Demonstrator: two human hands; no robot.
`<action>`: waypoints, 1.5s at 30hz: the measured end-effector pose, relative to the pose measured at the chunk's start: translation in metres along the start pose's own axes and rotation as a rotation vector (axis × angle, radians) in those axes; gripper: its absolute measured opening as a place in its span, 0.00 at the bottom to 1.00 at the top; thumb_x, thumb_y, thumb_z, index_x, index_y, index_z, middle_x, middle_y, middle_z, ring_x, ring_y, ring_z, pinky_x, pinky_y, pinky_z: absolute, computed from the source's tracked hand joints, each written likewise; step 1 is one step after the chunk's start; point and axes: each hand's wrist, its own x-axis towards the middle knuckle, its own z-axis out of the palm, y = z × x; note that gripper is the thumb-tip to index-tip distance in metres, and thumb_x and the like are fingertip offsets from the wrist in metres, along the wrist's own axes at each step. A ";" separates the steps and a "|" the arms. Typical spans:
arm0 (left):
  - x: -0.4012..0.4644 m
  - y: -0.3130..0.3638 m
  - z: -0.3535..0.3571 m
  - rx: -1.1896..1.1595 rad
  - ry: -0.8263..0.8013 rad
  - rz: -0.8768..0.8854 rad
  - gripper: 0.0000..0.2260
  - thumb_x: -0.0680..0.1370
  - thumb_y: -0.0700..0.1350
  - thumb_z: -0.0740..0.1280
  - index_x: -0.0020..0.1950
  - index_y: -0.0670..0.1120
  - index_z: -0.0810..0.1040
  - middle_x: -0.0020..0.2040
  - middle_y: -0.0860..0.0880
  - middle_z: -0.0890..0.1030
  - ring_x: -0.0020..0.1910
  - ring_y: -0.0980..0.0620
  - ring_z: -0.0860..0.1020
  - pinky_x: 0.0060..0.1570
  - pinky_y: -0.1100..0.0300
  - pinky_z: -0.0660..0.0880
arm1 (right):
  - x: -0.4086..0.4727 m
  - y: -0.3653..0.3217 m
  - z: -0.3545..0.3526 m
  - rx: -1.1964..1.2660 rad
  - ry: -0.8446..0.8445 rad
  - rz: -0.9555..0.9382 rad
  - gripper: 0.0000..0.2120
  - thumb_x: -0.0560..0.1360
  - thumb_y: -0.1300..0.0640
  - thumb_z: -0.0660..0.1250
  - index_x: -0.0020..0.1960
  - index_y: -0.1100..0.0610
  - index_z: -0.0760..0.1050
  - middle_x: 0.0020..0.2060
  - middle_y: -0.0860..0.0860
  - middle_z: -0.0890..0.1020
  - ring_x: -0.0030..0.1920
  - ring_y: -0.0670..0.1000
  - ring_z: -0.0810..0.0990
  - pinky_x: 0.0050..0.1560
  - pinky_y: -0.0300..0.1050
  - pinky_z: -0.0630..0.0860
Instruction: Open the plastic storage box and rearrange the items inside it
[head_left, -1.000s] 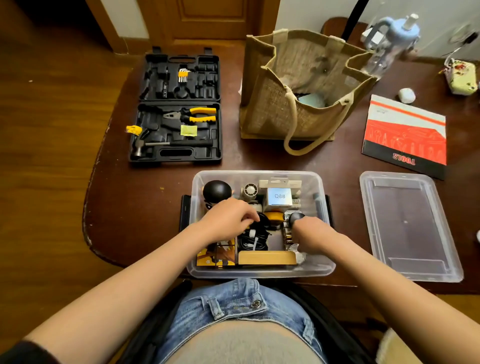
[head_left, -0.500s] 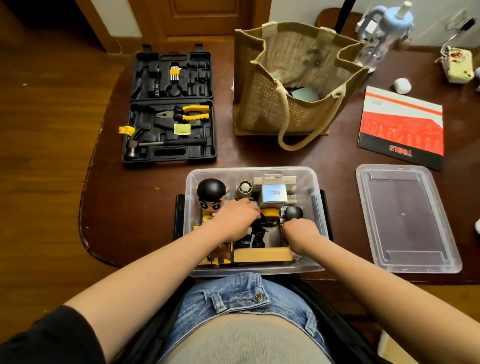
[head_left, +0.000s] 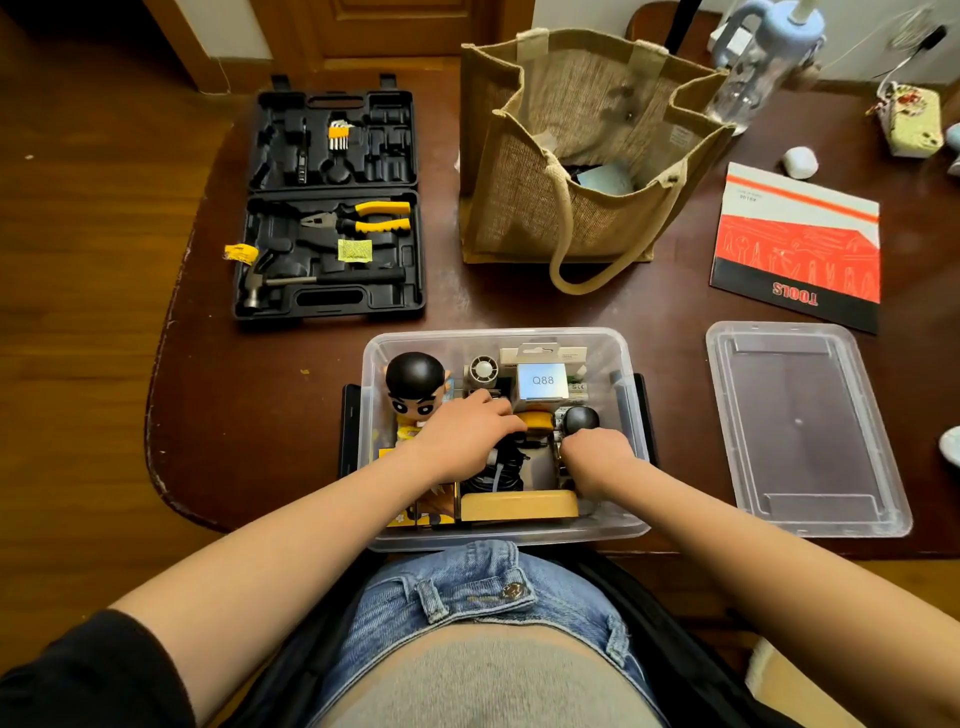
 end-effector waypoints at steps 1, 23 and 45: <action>0.000 0.000 0.001 0.018 -0.002 0.014 0.26 0.75 0.35 0.62 0.71 0.53 0.68 0.65 0.50 0.71 0.61 0.48 0.68 0.44 0.57 0.67 | 0.000 0.002 -0.002 0.023 0.001 0.002 0.11 0.73 0.63 0.63 0.55 0.60 0.75 0.53 0.56 0.79 0.52 0.57 0.79 0.41 0.46 0.71; 0.026 0.033 0.012 0.372 -0.382 -0.010 0.19 0.81 0.43 0.57 0.72 0.52 0.67 0.65 0.47 0.76 0.62 0.45 0.75 0.50 0.54 0.72 | 0.023 -0.011 0.001 0.541 0.126 0.229 0.14 0.73 0.53 0.67 0.54 0.61 0.75 0.51 0.58 0.78 0.50 0.57 0.79 0.41 0.46 0.74; 0.017 0.016 0.008 0.045 -0.377 -0.018 0.25 0.80 0.41 0.56 0.74 0.60 0.60 0.71 0.46 0.70 0.66 0.44 0.71 0.55 0.53 0.71 | 0.028 -0.004 0.011 0.271 0.335 -0.029 0.11 0.76 0.54 0.64 0.54 0.60 0.72 0.47 0.57 0.81 0.48 0.60 0.79 0.39 0.49 0.71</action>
